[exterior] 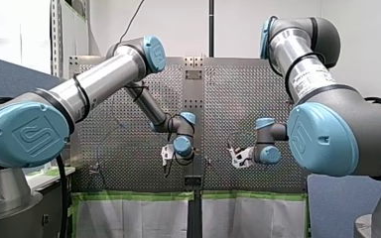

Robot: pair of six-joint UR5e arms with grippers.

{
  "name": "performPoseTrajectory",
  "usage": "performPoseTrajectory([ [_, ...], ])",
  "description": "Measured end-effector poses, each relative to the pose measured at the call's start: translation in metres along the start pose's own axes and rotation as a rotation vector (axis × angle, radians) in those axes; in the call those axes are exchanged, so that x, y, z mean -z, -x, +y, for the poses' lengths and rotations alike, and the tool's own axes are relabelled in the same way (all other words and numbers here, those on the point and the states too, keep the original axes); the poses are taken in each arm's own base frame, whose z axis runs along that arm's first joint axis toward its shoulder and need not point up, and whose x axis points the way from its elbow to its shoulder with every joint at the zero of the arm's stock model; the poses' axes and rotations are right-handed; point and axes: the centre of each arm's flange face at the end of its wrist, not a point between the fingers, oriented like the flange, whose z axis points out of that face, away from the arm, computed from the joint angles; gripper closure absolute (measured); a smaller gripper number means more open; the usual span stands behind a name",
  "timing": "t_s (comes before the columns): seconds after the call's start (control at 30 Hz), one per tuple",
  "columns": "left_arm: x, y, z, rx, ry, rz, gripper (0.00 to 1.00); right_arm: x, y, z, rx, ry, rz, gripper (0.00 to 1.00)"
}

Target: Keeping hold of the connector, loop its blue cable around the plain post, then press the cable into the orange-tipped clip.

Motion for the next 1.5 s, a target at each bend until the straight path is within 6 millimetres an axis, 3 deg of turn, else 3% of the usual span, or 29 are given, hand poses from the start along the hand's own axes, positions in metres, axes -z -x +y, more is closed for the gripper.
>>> performPoseTrajectory([
  [0.7, -0.006, 0.005, 0.012, 0.004, 0.038, -0.009, 0.98, -0.004, 0.0, 0.011, -0.018, 0.007, 0.01, 1.0],
  [0.77, -0.006, 0.006, 0.011, 0.005, 0.038, -0.012, 0.74, -0.004, 0.0, 0.01, -0.018, 0.005, 0.01, 1.0],
  [0.8, -0.007, 0.006, 0.011, 0.006, 0.038, -0.014, 0.74, -0.004, 0.0, 0.01, -0.018, 0.005, 0.01, 1.0],
  [0.83, -0.007, 0.006, 0.011, 0.005, 0.037, -0.015, 0.52, -0.004, 0.0, 0.01, -0.018, 0.004, 0.01, 1.0],
  [0.87, -0.006, 0.006, 0.01, 0.001, 0.035, -0.016, 0.39, -0.004, 0.0, 0.01, -0.018, 0.003, 0.01, 1.0],
  [0.9, -0.006, 0.006, 0.009, -0.003, 0.034, -0.016, 0.39, -0.004, 0.0, 0.009, -0.018, 0.003, 0.01, 1.0],
  [0.97, -0.005, 0.005, 0.007, -0.016, 0.027, -0.016, 0.25, -0.004, 0.0, 0.008, -0.017, 0.001, 0.01, 1.0],
  [1.1, -0.003, 0.003, 0.003, -0.05, 0.002, -0.005, 0.17, -0.004, -0.001, 0.007, -0.017, -0.001, 0.011, 1.0],
  [1.17, -0.002, 0.002, 0.002, -0.067, -0.01, 0.004, 0.0, -0.004, -0.001, 0.006, -0.018, -0.002, 0.01, 1.0],
  [1.5, 0.009, -0.005, 0.003, -0.17, 0.014, 0.074, 0.0, -0.003, 0.0, 0.004, -0.019, -0.008, 0.002, 1.0],
])
